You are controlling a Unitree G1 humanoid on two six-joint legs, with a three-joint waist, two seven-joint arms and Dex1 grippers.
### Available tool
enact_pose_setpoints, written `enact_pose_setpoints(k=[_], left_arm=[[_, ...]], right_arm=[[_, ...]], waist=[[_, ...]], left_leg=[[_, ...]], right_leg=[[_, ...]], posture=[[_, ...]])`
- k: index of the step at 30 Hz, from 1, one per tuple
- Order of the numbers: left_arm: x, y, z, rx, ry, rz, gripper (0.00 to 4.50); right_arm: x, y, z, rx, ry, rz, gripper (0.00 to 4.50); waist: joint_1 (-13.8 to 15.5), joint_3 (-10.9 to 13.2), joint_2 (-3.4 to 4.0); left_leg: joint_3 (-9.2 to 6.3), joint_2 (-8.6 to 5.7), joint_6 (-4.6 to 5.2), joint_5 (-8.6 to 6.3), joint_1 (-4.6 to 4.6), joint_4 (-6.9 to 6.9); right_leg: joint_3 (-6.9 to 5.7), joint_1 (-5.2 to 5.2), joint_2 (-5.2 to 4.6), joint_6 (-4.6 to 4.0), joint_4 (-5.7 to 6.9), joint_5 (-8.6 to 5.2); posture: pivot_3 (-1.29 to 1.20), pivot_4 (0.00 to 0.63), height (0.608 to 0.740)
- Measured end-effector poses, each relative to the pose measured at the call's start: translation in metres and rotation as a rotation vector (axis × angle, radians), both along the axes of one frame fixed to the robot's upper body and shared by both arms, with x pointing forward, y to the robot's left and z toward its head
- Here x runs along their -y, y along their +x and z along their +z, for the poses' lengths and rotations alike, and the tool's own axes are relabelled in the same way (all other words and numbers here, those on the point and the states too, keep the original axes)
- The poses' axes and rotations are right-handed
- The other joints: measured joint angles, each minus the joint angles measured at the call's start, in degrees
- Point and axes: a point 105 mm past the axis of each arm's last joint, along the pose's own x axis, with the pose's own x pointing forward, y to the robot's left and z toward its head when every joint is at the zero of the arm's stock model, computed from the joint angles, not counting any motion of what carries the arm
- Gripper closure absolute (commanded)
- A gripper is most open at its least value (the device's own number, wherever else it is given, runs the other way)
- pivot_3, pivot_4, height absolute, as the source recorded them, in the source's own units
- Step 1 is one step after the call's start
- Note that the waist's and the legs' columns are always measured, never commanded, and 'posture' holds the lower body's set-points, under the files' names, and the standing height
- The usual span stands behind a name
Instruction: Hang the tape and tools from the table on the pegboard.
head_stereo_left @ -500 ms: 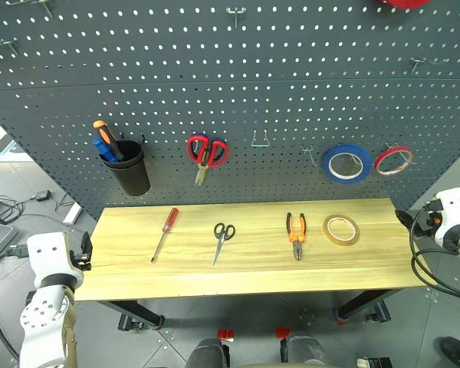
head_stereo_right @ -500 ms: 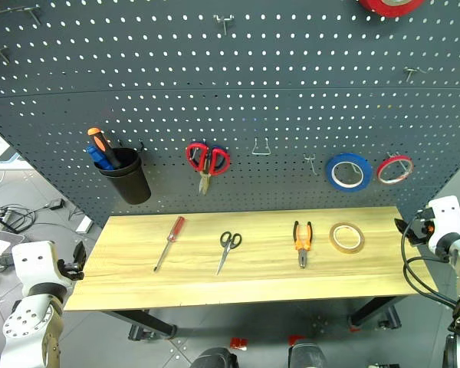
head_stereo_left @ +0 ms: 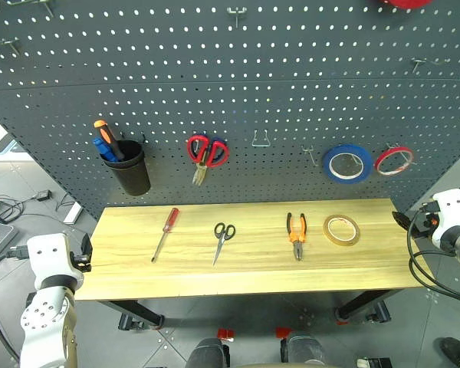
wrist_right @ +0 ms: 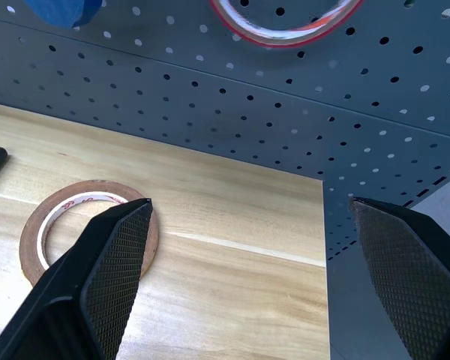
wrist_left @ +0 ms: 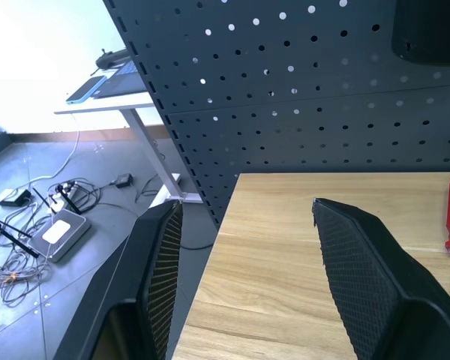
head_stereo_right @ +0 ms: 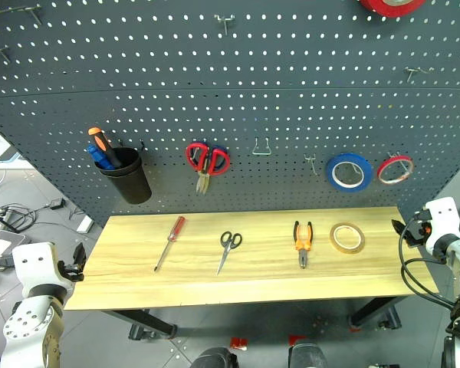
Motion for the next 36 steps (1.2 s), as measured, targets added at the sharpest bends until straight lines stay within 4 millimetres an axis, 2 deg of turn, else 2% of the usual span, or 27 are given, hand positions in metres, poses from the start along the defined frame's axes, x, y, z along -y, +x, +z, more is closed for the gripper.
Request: enact_pose_setpoints(k=[5,6,9,11,13,16,20,26,32,36], left_arm=[[-0.002,0.0,0.009,0.021,0.025,0.014,1.6],[0.0,0.002,0.015,0.029,0.032,-0.001,1.6],[0.016,0.02,0.042,0.06,0.083,-0.124,1.6],[0.041,0.036,0.058,0.071,0.095,-0.267,1.6],[0.077,0.049,0.069,0.066,0.097,-0.45,1.6],[0.119,0.053,0.062,0.002,0.082,-0.664,1.6],[0.15,0.05,0.044,-0.096,0.04,-0.835,1.6],[0.199,0.047,0.033,-0.163,0.032,-1.085,1.6],[0.224,0.046,0.036,-0.164,0.048,-1.224,1.6],[0.242,0.046,0.041,-0.143,0.031,-1.303,1.6]], right_arm=[[-0.015,0.0,-0.003,-0.001,0.002,0.058,0.0],[-0.019,0.0,-0.002,0.0,-0.005,0.076,0.0],[-0.047,-0.001,-0.002,-0.008,-0.028,0.192,0.0],[-0.075,-0.006,-0.003,-0.028,-0.061,0.295,0.0],[-0.113,-0.011,-0.008,-0.057,-0.083,0.416,0.0],[-0.137,-0.015,-0.018,-0.111,-0.105,0.473,0.0],[-0.139,-0.008,-0.022,-0.158,-0.116,0.417,0.0],[-0.145,0.022,-0.017,-0.183,-0.157,0.409,0.0],[-0.142,0.041,-0.031,-0.275,-0.222,0.43,0.0],[-0.137,0.057,-0.034,-0.318,-0.25,0.407,0.0]], waist=[[0.01,0.74,-0.05],[0.07,1.03,-0.09],[0.18,1.93,-0.14],[0.52,2.58,0.01],[0.43,3.3,0.13],[-0.08,4.16,0.22],[-0.82,5.76,0.01],[-2.07,8.18,-0.18],[-2.38,9.57,-0.18],[-2.53,10.52,-0.29]], left_leg=[[-0.01,0.04,0.0,0.0,0.03,0.0],[-0.01,0.05,0.0,0.0,0.04,0.0],[-0.11,0.13,-0.04,0.02,-0.02,0.0],[-0.12,0.14,-0.03,0.02,-0.04,0.01],[-0.09,0.14,-0.03,0.02,-0.08,0.01],[-0.04,0.1,-0.03,0.02,-0.25,0.01],[-0.01,0.2,-0.06,0.05,-0.55,0.01],[0.0,0.2,-0.06,0.08,-0.62,0.02],[0.02,0.25,-0.29,0.24,-1.51,0.45],[0.03,0.19,-0.29,0.23,-1.64,0.74]], right_leg=[[0.0,0.02,-0.01,-0.01,0.04,0.01],[0.0,0.03,-0.02,0.0,0.03,0.01],[-0.09,0.0,-0.02,-0.03,0.07,0.02],[-0.09,0.0,-0.09,-0.03,0.06,0.02],[-0.05,-0.04,-0.11,-0.02,0.05,0.03],[0.0,-0.18,-0.15,-0.02,-0.02,0.03],[0.01,-0.6,-0.11,-0.03,0.09,0.03],[0.0,-0.7,-0.1,-0.04,0.17,0.04],[-0.11,-1.42,-0.1,-0.03,0.23,0.04],[-0.11,-1.43,-0.15,0.03,0.3,0.08]], posture=[[-0.09,0.124,0.74],[-0.09,0.132,0.74],[-0.12,0.158,0.74],[-0.13,0.176,0.74],[-0.14,0.188,0.74],[-0.16,0.21,0.74],[-0.17,0.242,0.74],[-0.17,0.279,0.74],[-0.16,0.297,0.74],[-0.16,0.303,0.74]])
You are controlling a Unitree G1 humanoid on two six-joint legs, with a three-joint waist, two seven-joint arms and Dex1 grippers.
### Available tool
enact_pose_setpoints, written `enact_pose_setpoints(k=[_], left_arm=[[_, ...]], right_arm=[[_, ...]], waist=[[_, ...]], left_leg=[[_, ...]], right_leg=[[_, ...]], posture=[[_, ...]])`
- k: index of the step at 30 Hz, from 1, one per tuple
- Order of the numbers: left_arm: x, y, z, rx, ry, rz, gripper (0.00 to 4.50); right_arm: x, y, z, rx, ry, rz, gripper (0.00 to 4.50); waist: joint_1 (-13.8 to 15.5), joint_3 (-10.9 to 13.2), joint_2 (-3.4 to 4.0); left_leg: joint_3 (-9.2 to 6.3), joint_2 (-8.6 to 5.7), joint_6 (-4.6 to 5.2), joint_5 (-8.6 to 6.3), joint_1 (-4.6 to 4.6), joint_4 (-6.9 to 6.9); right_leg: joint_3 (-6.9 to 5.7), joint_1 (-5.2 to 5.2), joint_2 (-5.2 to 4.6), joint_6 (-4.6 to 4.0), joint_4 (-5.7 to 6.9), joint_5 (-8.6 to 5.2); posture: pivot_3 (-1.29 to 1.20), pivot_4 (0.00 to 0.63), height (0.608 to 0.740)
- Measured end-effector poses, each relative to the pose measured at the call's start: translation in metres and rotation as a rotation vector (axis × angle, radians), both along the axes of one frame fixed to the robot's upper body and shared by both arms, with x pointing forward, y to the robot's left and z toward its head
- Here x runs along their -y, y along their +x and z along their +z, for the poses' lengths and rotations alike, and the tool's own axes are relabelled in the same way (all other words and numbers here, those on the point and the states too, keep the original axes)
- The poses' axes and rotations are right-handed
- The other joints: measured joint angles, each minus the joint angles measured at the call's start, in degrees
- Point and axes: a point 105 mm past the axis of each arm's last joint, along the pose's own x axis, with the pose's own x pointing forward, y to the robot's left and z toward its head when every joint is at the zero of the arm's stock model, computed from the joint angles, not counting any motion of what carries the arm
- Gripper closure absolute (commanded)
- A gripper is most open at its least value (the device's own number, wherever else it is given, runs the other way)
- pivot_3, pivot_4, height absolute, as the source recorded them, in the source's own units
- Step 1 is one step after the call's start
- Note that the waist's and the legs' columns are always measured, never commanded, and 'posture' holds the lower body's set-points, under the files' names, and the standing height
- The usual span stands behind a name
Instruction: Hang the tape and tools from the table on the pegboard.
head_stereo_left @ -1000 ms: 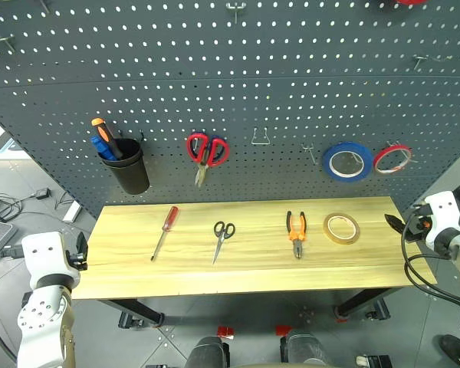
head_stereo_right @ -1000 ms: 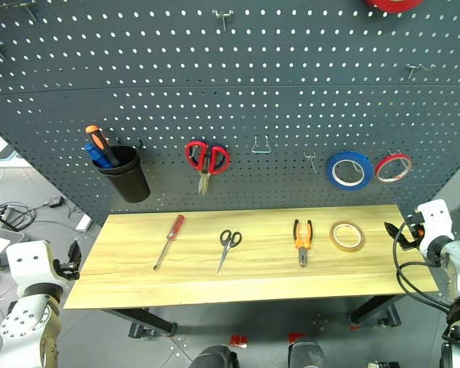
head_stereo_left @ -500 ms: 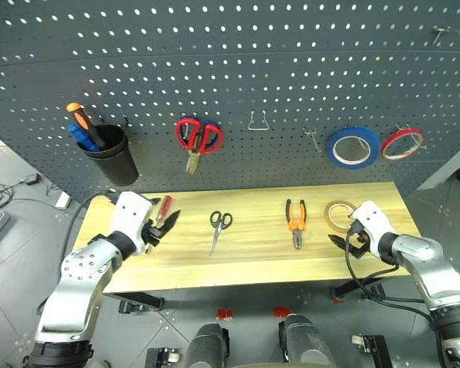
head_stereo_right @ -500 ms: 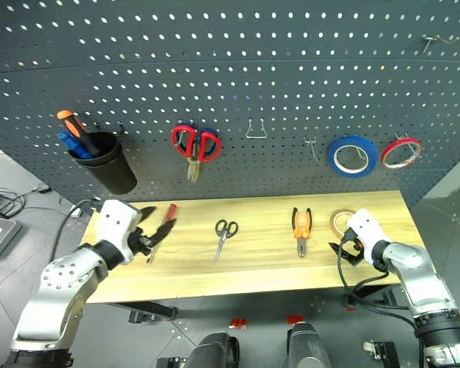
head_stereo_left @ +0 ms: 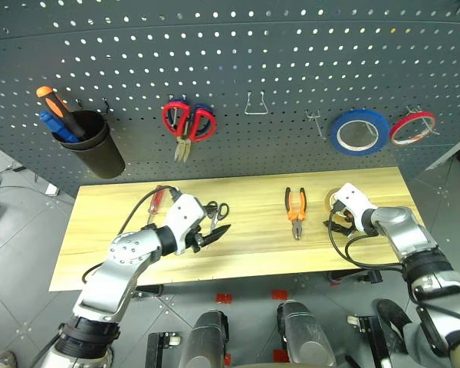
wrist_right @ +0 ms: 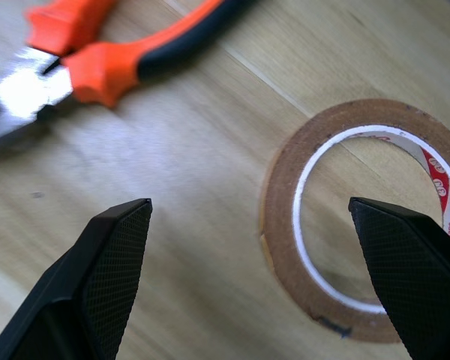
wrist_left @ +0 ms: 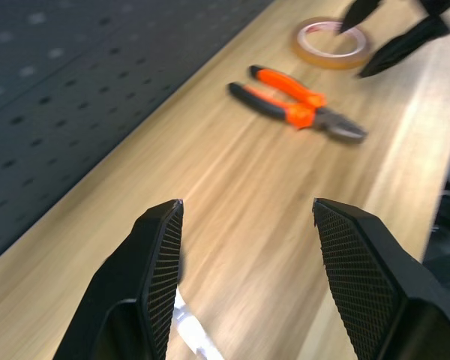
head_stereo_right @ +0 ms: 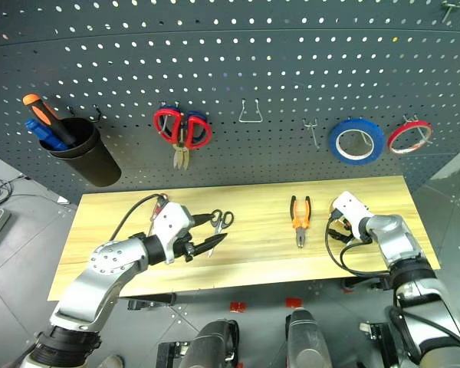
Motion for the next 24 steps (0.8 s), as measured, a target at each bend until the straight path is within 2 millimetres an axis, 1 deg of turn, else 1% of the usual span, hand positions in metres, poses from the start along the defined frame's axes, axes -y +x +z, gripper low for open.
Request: enact_pose_setpoints(k=[1,2,3,5,9,12,14,17,19,23,24], left_arm=[[0.005,-0.002,0.0,-0.008,-0.005,-0.03,1.6],[0.01,-0.004,-0.002,-0.017,-0.008,-0.059,1.57],[0.012,-0.006,-0.003,-0.024,-0.007,-0.074,1.57],[0.019,-0.01,-0.005,-0.041,-0.006,-0.122,1.57],[0.034,-0.017,-0.004,-0.062,-0.014,-0.222,1.57],[0.042,-0.017,0.002,-0.056,-0.037,-0.259,1.57],[0.043,-0.017,0.003,-0.055,-0.036,-0.271,1.57],[0.044,-0.019,0.001,-0.067,-0.039,-0.279,1.57],[0.046,-0.019,0.001,-0.074,-0.058,-0.279,1.57],[0.046,-0.018,0.003,-0.055,-0.083,-0.263,1.57],[0.047,-0.017,0.006,-0.04,-0.108,-0.258,1.57]], right_arm=[[0.001,0.003,-0.002,-0.013,-0.014,-0.004,0.0],[0.003,0.006,-0.002,-0.023,-0.03,-0.006,0.29],[0.004,0.007,-0.003,-0.034,-0.037,-0.011,0.39],[0.008,0.01,-0.003,-0.054,-0.053,-0.019,0.86],[0.013,0.011,-0.003,-0.098,-0.073,-0.029,2.31],[0.01,0.012,-0.005,-0.104,-0.086,-0.009,3.3],[0.008,0.013,-0.005,-0.091,-0.088,-0.003,4.01],[0.007,0.01,-0.006,-0.047,-0.089,0.01,4.07],[0.008,0.0,-0.006,-0.001,-0.094,0.029,4.07],[0.005,-0.034,0.005,0.109,-0.094,0.032,4.07],[0.001,-0.05,0.014,0.174,-0.1,0.023,4.07]], waist=[[-0.04,0.15,-0.04],[-0.04,0.26,-0.04],[-0.05,0.32,-0.05],[-0.08,0.39,-0.04],[-0.14,0.41,-0.05],[-0.19,0.42,-0.06],[-0.36,0.42,-0.06],[-0.4,0.42,-0.06],[-0.19,0.43,-0.04],[0.05,0.47,0.04],[0.11,0.48,0.08]], left_leg=[[-0.01,0.0,0.0,0.0,0.0,0.02],[-0.01,0.0,0.0,0.0,0.0,0.03],[-0.01,0.01,0.0,0.0,0.0,0.03],[0.0,0.02,-0.01,0.0,0.01,0.04],[0.0,0.02,-0.01,0.01,0.01,0.12],[0.0,0.02,-0.01,0.02,0.05,0.15],[0.01,0.03,-0.05,0.07,0.08,0.15],[-0.03,0.04,-0.07,0.09,0.07,0.16],[-0.06,0.03,-0.07,0.1,0.0,0.15],[-0.04,0.0,-0.08,0.1,-0.52,0.23],[-0.07,0.02,-0.09,0.11,-0.61,0.23]], right_leg=[[0.0,0.0,0.0,0.0,0.04,0.0],[-0.01,0.0,0.0,0.01,0.07,0.0],[-0.02,-0.01,0.0,0.0,0.09,0.0],[-0.01,-0.03,0.01,0.0,0.14,0.0],[-0.01,-0.03,0.01,0.0,0.29,0.0],[0.0,-0.03,0.01,0.01,0.42,0.0],[0.01,-0.03,0.01,0.0,0.5,0.0],[-0.02,-0.05,0.02,0.01,0.54,0.0],[-0.05,-0.09,0.01,0.01,0.54,0.0],[0.0,-0.6,0.0,0.02,0.66,0.0],[-0.02,-0.67,0.0,0.02,0.7,0.0]], posture=[[-0.16,0.304,0.74],[-0.16,0.304,0.74],[-0.16,0.303,0.74],[-0.16,0.302,0.74],[-0.17,0.3,0.74],[-0.18,0.296,0.74],[-0.19,0.294,0.74],[-0.19,0.293,0.74],[-0.2,0.293,0.74],[-0.22,0.293,0.74],[-0.24,0.294,0.74]])
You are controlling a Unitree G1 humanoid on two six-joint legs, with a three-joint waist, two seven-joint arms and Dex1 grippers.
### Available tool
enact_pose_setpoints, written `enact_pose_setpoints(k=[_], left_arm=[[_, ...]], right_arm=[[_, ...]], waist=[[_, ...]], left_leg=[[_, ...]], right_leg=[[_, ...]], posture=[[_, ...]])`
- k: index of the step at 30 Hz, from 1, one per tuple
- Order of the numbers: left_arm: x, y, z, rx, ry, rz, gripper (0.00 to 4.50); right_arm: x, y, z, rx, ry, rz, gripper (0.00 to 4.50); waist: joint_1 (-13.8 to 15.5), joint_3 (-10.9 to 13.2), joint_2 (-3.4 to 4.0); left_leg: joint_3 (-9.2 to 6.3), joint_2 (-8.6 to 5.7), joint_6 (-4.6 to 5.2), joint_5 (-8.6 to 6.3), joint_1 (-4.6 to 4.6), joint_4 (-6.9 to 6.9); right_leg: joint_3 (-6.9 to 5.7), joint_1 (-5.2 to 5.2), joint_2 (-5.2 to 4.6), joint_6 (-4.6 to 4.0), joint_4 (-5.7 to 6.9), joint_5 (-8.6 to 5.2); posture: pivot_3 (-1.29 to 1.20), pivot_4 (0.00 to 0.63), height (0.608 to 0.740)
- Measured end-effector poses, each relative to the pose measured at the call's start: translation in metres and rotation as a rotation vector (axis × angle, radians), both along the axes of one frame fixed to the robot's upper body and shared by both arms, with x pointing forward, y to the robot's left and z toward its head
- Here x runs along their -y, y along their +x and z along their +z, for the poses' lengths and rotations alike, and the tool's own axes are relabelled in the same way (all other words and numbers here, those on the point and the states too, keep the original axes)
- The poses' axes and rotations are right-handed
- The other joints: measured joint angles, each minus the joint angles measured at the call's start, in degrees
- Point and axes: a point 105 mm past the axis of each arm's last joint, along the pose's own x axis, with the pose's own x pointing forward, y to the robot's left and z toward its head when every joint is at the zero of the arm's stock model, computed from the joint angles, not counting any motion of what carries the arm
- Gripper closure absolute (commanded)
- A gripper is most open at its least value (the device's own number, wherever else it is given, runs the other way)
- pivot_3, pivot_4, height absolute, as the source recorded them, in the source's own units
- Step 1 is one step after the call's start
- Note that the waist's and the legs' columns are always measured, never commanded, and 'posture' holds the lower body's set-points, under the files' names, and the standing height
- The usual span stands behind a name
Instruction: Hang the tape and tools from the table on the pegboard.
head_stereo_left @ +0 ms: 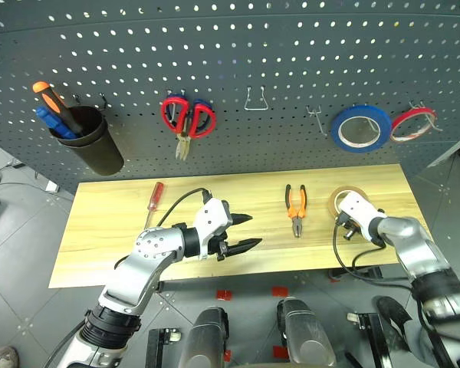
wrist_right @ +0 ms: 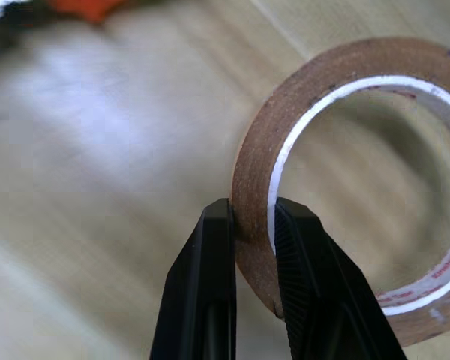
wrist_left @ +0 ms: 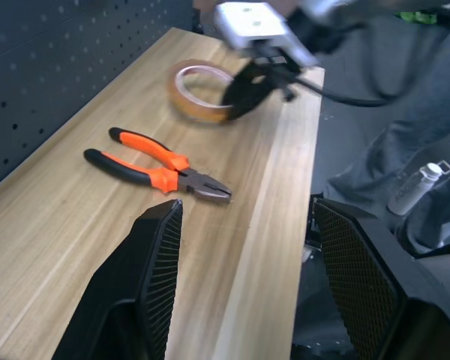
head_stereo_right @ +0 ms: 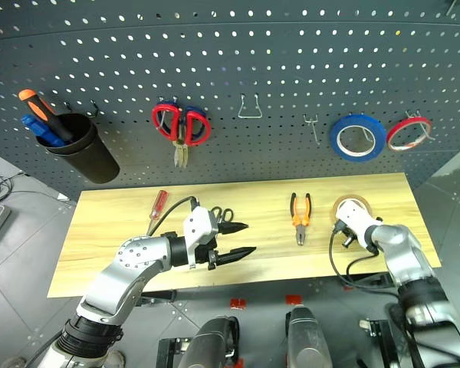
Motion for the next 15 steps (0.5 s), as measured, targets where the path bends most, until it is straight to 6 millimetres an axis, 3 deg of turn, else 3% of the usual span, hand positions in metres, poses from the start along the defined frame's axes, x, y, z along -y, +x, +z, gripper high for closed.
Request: enact_pose_setpoints(k=[4,8,11,15], left_arm=[[-0.006,0.009,0.016,0.051,-0.093,0.069,1.57],[-0.013,0.021,0.037,0.133,-0.184,0.163,1.57],[-0.02,0.026,0.047,0.141,-0.241,0.211,1.57],[-0.018,0.03,0.067,0.163,-0.28,0.185,1.57]], right_arm=[[-0.039,-0.046,0.034,0.289,-0.067,0.051,4.07],[-0.08,-0.065,0.086,0.609,-0.124,0.173,4.07],[-0.105,-0.066,0.111,0.752,-0.084,0.239,4.07],[-0.118,-0.048,0.135,0.85,-0.072,0.282,4.07]], waist=[[-0.37,0.0,0.0],[-1.22,0.08,-0.19],[-1.2,0.09,-0.27],[-1.51,0.1,-0.29]], left_leg=[[0.0,0.09,-0.12,0.08,0.03,-0.04],[-0.12,-0.06,0.04,0.14,0.23,-0.08],[-0.21,-0.06,-0.06,0.21,0.23,-0.08],[-0.13,-0.1,-0.2,0.37,0.22,-0.05]], right_leg=[[0.03,-0.07,0.11,0.02,0.11,0.01],[0.02,0.07,0.13,0.21,0.1,0.22],[-0.06,0.07,0.24,0.17,0.14,0.24],[0.02,0.09,0.18,0.12,0.11,0.27]], posture=[[-0.28,0.292,0.74],[-0.3,0.287,0.74],[-0.3,0.28,0.74],[-0.29,0.272,0.74]])
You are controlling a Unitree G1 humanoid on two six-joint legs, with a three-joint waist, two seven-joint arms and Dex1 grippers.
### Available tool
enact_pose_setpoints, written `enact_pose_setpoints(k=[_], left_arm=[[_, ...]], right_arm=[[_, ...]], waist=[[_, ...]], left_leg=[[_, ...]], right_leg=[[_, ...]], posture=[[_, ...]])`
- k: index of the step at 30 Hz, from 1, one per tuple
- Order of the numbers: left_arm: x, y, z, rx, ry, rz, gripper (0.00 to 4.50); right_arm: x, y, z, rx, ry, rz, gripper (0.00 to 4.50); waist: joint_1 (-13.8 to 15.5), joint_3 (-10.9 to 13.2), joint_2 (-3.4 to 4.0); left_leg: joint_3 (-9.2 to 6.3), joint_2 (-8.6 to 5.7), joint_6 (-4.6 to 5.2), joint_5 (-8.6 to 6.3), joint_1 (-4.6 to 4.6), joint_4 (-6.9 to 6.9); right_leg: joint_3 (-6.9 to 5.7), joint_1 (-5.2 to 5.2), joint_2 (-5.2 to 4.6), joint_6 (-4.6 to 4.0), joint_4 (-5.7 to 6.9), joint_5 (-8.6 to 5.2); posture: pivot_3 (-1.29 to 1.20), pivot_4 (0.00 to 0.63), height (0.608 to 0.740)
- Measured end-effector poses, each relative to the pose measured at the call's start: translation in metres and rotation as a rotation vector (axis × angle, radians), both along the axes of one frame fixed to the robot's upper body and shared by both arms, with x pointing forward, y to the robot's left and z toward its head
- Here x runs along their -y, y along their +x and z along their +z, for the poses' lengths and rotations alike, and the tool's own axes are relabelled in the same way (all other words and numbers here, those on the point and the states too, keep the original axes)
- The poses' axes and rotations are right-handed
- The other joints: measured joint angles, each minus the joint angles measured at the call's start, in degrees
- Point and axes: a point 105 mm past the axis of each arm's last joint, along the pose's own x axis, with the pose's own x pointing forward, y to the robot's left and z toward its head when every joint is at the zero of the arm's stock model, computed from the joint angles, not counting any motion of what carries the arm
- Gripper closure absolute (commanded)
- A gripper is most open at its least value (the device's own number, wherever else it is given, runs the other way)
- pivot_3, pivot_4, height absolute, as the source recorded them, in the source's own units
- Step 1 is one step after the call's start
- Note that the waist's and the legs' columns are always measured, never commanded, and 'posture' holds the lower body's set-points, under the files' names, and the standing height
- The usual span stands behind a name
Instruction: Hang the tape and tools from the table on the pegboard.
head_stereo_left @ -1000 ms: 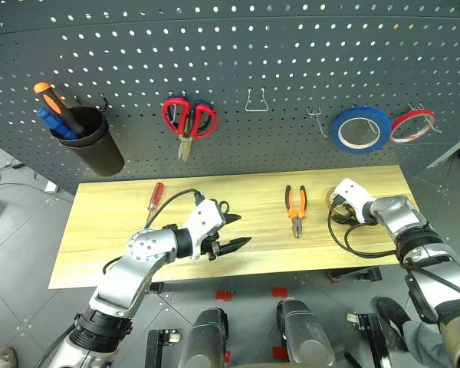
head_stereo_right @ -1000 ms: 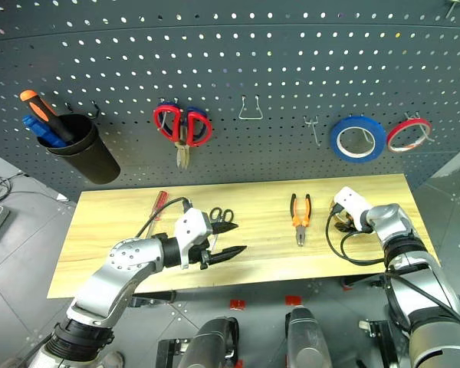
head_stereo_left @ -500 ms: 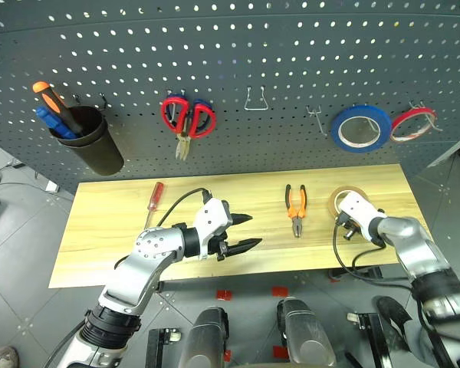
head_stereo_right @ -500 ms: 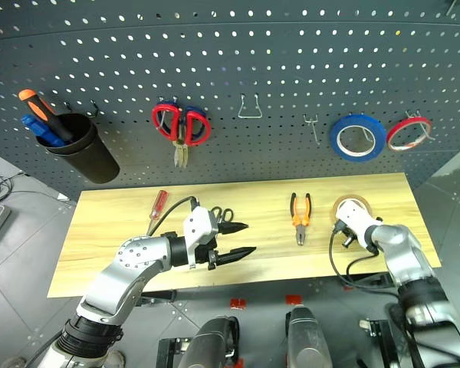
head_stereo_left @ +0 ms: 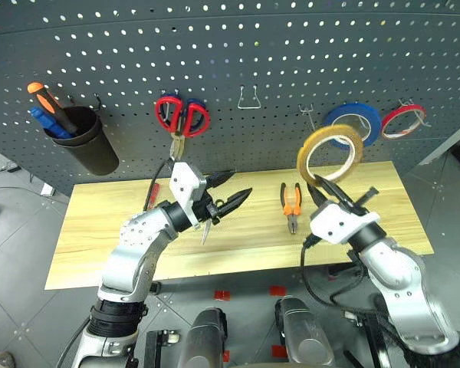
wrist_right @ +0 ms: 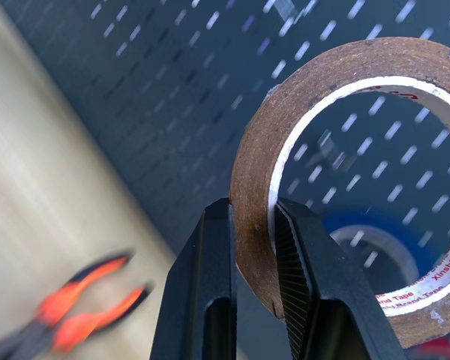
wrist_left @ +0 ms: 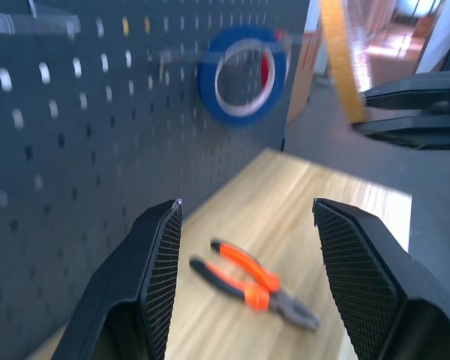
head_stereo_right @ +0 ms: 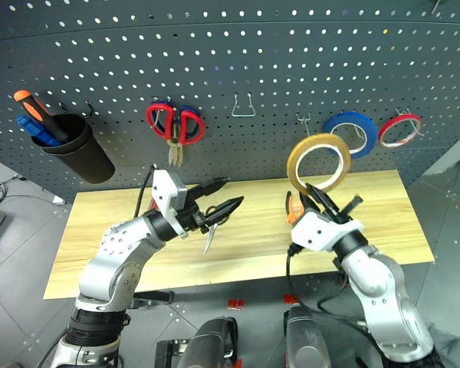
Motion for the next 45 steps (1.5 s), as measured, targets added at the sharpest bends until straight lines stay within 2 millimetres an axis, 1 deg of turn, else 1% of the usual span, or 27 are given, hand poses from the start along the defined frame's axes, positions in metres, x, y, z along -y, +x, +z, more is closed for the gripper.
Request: enact_pose_setpoints(k=[3,6,9,13,15,17,18,19,22,23,25,26,28,30,33,35,36,38,39,41,42,45], left_arm=[[0.001,0.002,0.011,-0.008,0.008,-0.034,1.57],[0.001,0.001,0.018,-0.006,0.029,-0.066,1.57],[0.004,0.0,0.019,-0.001,0.036,-0.083,1.57],[0.01,0.001,0.026,0.027,0.036,-0.098,1.57],[0.012,0.003,0.029,0.046,0.033,-0.084,1.57],[0.011,0.006,0.029,0.055,0.031,-0.059,1.57],[0.01,0.008,0.028,0.055,0.032,-0.043,1.57],[0.009,0.009,0.028,0.06,0.035,-0.032,1.57],[0.005,0.013,0.025,0.061,0.036,0.001,1.57],[0.001,0.014,0.022,0.061,0.049,0.017,1.57],[-0.01,0.017,0.011,0.054,0.099,0.056,1.57],[-0.017,0.02,0.006,0.053,0.131,0.078,1.57],[-0.03,0.024,0.0,0.054,0.178,0.109,1.57],[-0.042,0.025,-0.007,0.063,0.241,0.119,1.57],[-0.061,0.02,-0.028,0.03,0.361,0.099,1.57],[-0.073,0.015,-0.042,-0.02,0.413,0.08,1.57],[-0.079,0.013,-0.048,-0.05,0.426,0.071,1.57],[-0.087,0.01,-0.052,-0.084,0.433,0.062,1.57],[-0.091,0.01,-0.055,-0.099,0.444,0.06,1.57],[-0.101,0.012,-0.055,-0.116,0.455,0.073,1.57],[-0.103,0.013,-0.054,-0.117,0.455,0.078,1.57],[-0.107,0.016,-0.051,-0.114,0.457,0.086,1.57]], right_arm=[[-0.001,0.016,0.006,0.01,0.005,0.004,4.07],[0.005,0.037,-0.003,-0.038,0.015,-0.01,4.07],[0.007,0.051,-0.009,-0.062,0.013,-0.002,4.07],[0.005,0.067,-0.009,-0.065,-0.002,0.023,4.07],[0.003,0.072,-0.011,-0.073,-0.009,0.042,4.07],[0.0,0.073,-0.013,-0.082,-0.015,0.064,4.07],[-0.002,0.072,-0.014,-0.086,-0.012,0.077,3.33],[-0.004,0.072,-0.014,-0.088,-0.002,0.086,3.09],[-0.005,0.067,-0.018,-0.113,0.016,0.106,2.16],[-0.005,0.062,-0.022,-0.131,0.028,0.113,1.74],[-0.004,0.051,-0.033,-0.19,0.048,0.112,1.1],[-0.003,0.046,-0.04,-0.23,0.066,0.104,0.71],[-0.003,0.037,-0.053,-0.314,0.126,0.084,0.04],[-0.005,0.032,-0.068,-0.456,0.277,0.026,0.04],[-0.016,0.03,-0.091,-0.668,0.488,-0.082,0.04],[-0.026,0.032,-0.098,-0.758,0.544,-0.134,0.04],[-0.03,0.037,-0.098,-0.796,0.565,-0.184,0.04],[-0.038,0.044,-0.094,-0.835,0.606,-0.229,0.04],[-0.043,0.048,-0.094,-0.857,0.624,-0.248,0.04],[-0.048,0.058,-0.1,-0.902,0.658,-0.299,0.04],[-0.048,0.062,-0.104,-0.918,0.67,-0.328,0.04],[-0.038,0.077,-0.12,-0.962,0.707,-0.446,0.04]], waist=[[-0.13,0.0,0.0],[-0.42,0.0,0.0],[-0.88,0.0,0.0],[-1.3,0.0,0.0],[-1.34,0.0,0.0],[-1.36,0.0,0.0],[-1.36,0.0,0.0],[-1.36,0.0,0.0],[-1.3,0.0,0.0],[-1.23,0.0,0.0],[-1.24,0.0,0.0],[-1.21,0.0,0.01],[-1.19,0.0,0.01],[-1.28,0.0,0.0],[-1.77,0.01,0.02],[-1.76,0.01,0.02],[-1.74,0.0,0.01],[-1.69,0.0,0.0],[-1.66,-0.01,-0.01],[-1.69,-0.01,-0.01],[-1.65,-0.01,-0.01],[-1.71,-0.01,-0.01]], left_leg=[[0.0,-0.01,0.04,0.03,-0.01,-0.02],[0.04,-0.01,0.04,0.04,-0.03,-0.04],[0.06,0.01,0.04,0.04,-0.08,-0.03],[0.09,0.0,0.09,0.07,-0.06,-0.01],[0.09,0.01,0.1,0.09,-0.04,-0.02],[0.08,0.01,0.1,0.09,-0.05,-0.02],[0.08,0.02,0.1,0.09,-0.06,-0.02],[0.09,0.02,0.1,0.09,-0.06,-0.02],[0.09,0.05,0.1,0.09,-0.06,-0.02],[0.07,0.05,0.1,0.09,-0.06,-0.02],[0.06,0.08,0.1,0.09,-0.07,-0.05],[0.07,0.08,0.1,0.09,-0.06,-0.05],[0.06,0.09,0.11,0.09,-0.04,-0.03],[0.05,0.11,0.15,0.1,0.0,-0.04],[0.08,0.2,0.17,0.09,0.05,-0.07],[0.09,0.12,0.23,0.06,-0.05,-0.07],[0.09,0.08,0.17,0.1,-0.25,-0.05],[0.1,0.03,-0.07,0.28,-0.53,-0.01],[0.09,0.04,-0.09,0.31,-0.52,-0.03],[0.09,0.03,-0.08,0.31,-0.51,-0.06],[0.09,0.0,-0.07,0.32,-0.51,-0.05],[0.14,-0.05,-0.05,0.33,-0.52,-0.05]], right_leg=[[-0.03,-0.01,0.02,-0.01,-0.02,0.0],[-0.01,-0.03,0.02,-0.01,-0.06,0.0],[0.01,-0.05,-0.06,-0.01,-0.09,0.0],[0.02,-0.05,-0.08,-0.01,-0.03,0.0],[0.0,-0.05,-0.05,-0.01,0.0,0.0],[-0.01,-0.05,-0.04,-0.01,0.0,0.0],[0.0,-0.06,-0.04,-0.01,-0.01,0.0],[0.01,-0.06,-0.05,-0.01,-0.02,0.0],[0.02,-0.05,-0.1,-0.01,-0.03,0.0],[0.0,-0.05,-0.11,-0.01,-0.04,0.0],[0.0,-0.07,-0.1,-0.01,-0.03,0.0],[0.0,-0.07,-0.09,-0.01,-0.02,0.0],[0.0,-0.06,-0.09,-0.01,0.02,0.0],[0.02,-0.05,-0.08,-0.02,0.11,0.01],[0.11,-0.15,0.0,-0.06,0.25,0.03],[0.17,-0.38,-0.04,-0.08,0.41,0.01],[0.22,-0.65,-0.06,-0.08,0.51,0.01],[0.26,-1.04,-0.1,-0.08,0.72,0.01],[0.23,-1.04,-0.1,-0.08,0.73,0.01],[0.2,-1.05,-0.1,-0.08,0.73,0.01],[0.21,-1.04,-0.12,-0.09,0.74,0.01],[0.25,-1.05,-0.15,-0.08,0.74,0.01]], posture=[[-0.27,0.263,0.74],[-0.26,0.262,0.74],[-0.26,0.262,0.74],[-0.26,0.262,0.74],[-0.25,0.262,0.74],[-0.25,0.262,0.74],[-0.25,0.262,0.74],[-0.26,0.263,0.74],[-0.26,0.266,0.74],[-0.26,0.266,0.74],[-0.26,0.27,0.74],[-0.26,0.27,0.74],[-0.27,0.274,0.74],[-0.27,0.276,0.74],[-0.27,0.279,0.74],[-0.27,0.279,0.74],[-0.27,0.279,0.74],[-0.27,0.276,0.74],[-0.27,0.276,0.74],[-0.26,0.273,0.74],[-0.26,0.273,0.74],[-0.26,0.273,0.74]])
